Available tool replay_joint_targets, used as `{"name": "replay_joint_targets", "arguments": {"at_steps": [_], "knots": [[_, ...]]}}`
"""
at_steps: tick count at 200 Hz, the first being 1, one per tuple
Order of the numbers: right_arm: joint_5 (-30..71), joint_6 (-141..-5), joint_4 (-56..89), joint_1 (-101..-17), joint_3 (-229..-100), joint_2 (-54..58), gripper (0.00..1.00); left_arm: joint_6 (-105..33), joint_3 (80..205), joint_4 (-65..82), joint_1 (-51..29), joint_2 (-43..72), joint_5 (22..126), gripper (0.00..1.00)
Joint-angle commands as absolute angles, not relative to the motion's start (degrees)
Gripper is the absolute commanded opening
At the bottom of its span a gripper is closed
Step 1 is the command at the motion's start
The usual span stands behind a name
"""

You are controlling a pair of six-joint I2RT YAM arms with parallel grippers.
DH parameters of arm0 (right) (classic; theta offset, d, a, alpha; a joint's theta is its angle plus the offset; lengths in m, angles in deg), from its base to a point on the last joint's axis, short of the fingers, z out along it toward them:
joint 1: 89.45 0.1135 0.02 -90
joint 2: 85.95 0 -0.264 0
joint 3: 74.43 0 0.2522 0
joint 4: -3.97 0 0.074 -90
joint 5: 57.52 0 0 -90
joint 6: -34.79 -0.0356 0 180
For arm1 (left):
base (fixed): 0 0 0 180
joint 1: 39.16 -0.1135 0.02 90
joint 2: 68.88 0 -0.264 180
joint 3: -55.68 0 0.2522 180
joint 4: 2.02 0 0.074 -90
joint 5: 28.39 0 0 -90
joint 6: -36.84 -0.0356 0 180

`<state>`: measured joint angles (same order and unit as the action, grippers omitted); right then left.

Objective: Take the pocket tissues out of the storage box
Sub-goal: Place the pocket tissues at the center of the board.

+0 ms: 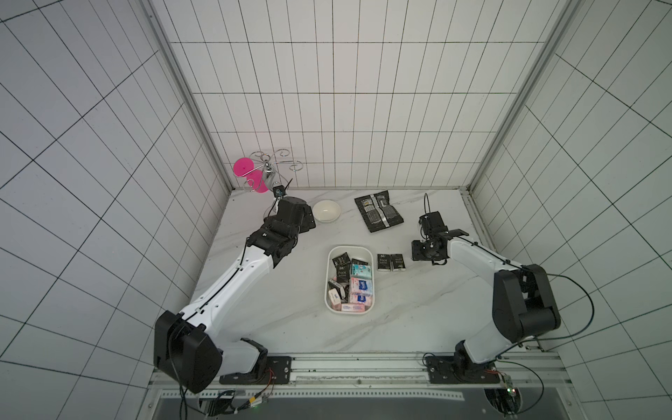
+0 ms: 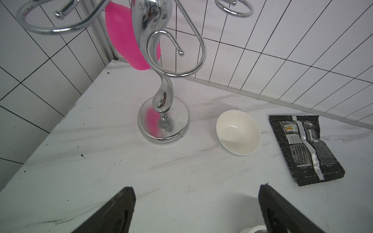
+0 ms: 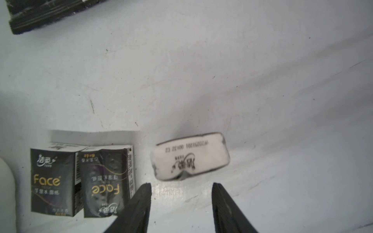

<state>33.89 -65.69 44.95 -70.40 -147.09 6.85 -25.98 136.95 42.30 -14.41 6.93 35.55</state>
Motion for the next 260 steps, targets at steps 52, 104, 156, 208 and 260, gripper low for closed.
{"name": "replay_joint_targets", "arguments": {"at_steps": [52, 104, 156, 208, 260], "knots": [[32.0, -65.7, 43.0, -70.6, -146.2, 8.9, 0.55, -26.2, 138.5, 41.2, -14.2, 6.2, 34.6, 0.98], [33.9, -65.9, 43.1, -71.8, -147.9, 7.3, 0.63, -26.2, 138.6, 41.2, -14.2, 6.3, 34.9, 0.99], [32.2, -65.8, 42.9, -74.4, -151.1, 13.8, 0.63, -26.9, 138.3, 41.5, -14.2, 5.6, 34.2, 0.99], [31.4, -65.6, 43.1, -74.7, -153.0, 13.8, 0.63, -27.2, 138.6, 41.6, -14.3, 5.3, 33.8, 0.99], [32.1, -65.2, 44.6, -74.6, -155.2, 14.5, 0.64, -27.2, 139.0, 41.9, -14.3, 5.5, 33.8, 0.99]]}}
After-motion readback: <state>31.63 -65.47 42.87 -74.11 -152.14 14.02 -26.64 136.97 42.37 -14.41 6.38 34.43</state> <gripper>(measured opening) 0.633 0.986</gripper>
